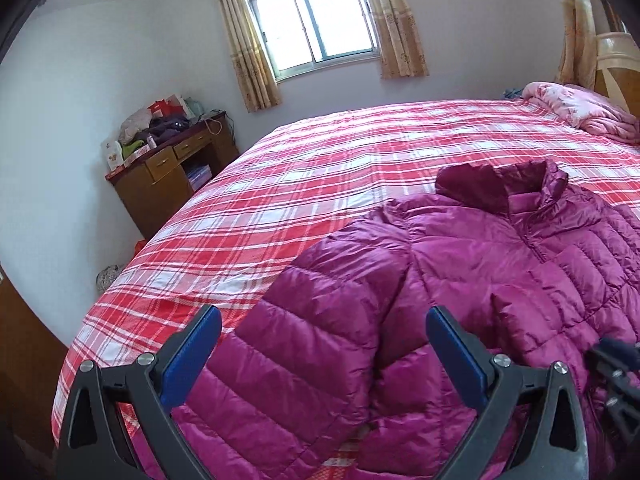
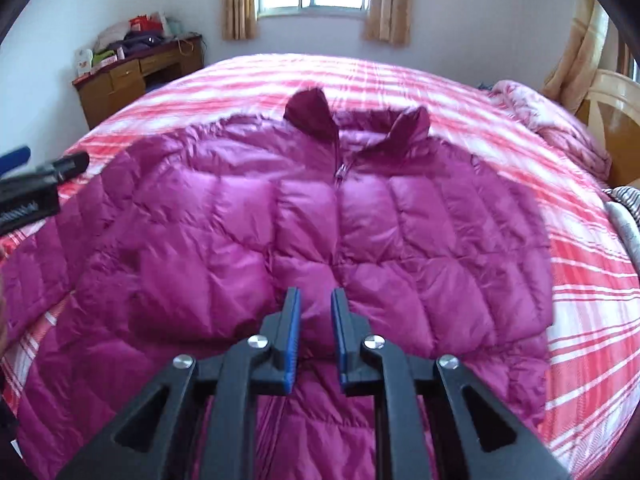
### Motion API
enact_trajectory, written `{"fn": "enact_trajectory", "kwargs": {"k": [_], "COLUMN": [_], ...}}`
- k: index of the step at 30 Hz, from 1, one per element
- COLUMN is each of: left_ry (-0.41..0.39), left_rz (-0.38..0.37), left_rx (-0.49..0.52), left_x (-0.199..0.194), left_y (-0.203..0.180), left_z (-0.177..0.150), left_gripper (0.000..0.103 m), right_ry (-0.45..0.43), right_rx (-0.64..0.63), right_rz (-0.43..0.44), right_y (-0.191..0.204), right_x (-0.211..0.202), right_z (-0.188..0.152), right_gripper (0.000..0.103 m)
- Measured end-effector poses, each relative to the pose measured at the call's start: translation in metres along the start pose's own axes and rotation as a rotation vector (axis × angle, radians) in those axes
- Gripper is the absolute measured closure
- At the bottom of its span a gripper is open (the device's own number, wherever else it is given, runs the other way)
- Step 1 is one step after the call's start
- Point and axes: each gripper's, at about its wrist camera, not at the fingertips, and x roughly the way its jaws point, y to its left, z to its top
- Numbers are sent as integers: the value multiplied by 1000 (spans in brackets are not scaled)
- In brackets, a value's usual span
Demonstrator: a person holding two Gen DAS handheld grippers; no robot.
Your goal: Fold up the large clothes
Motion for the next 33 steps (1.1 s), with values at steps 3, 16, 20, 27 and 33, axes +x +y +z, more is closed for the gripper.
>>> {"fn": "enact_trajectory", "kwargs": {"k": [3,16,20,27,33], "left_ry": [-7,-34,62,126,167], "left_rz": [-2,35,133,77,22], "left_rx": [43,148,227,157,93], "left_x": [1,5,44,65,77], "left_y": [-25,-88,-97,-76,-69], "left_z": [1,8,-16,-29,-33], "left_gripper": [1,1,1,1,1], "right_ry": [10,-169,-114,-5,-26], "right_rx": [-97,409,421,300,357], "right_rz": [-7,-119,-95,-113,-87], "right_y": [20,-153,-165,-154,-166], "right_x": [9,-18,8,41,27], "right_z": [-7,28,30,20,11], "right_gripper": [85,86,85,85,88]}}
